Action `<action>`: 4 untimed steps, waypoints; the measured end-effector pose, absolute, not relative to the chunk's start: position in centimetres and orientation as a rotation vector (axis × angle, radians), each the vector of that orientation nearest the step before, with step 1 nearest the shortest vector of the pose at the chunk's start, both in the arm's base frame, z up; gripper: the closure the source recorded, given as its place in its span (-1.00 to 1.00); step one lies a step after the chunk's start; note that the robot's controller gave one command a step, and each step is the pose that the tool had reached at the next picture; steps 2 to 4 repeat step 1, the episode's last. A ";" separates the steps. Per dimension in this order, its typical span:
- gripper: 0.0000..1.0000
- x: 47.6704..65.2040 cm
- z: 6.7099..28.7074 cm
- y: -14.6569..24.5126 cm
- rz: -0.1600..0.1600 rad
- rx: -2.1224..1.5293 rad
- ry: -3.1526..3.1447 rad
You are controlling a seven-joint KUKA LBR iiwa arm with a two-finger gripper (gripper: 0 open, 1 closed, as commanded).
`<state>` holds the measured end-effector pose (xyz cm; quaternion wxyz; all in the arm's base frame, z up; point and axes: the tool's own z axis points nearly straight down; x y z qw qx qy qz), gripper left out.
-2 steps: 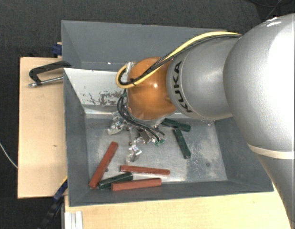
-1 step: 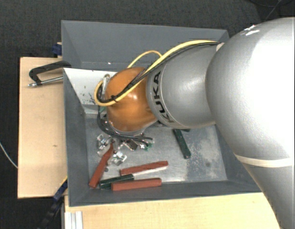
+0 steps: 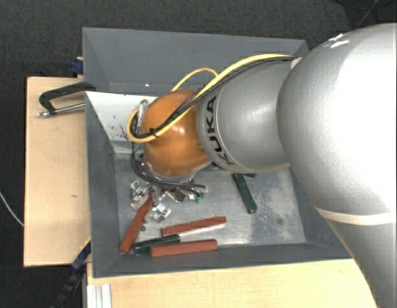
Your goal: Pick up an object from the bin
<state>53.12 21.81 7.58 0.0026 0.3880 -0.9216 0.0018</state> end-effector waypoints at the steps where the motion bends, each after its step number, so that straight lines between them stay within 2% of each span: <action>1: 1.00 52.9 25.7 22.8 -0.002 1.261 -2.891; 4: 1.00 52.9 25.7 22.8 -0.002 1.261 -2.891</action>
Offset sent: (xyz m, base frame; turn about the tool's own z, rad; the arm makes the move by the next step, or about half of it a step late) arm 0.0000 0.0000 0.0000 0.0000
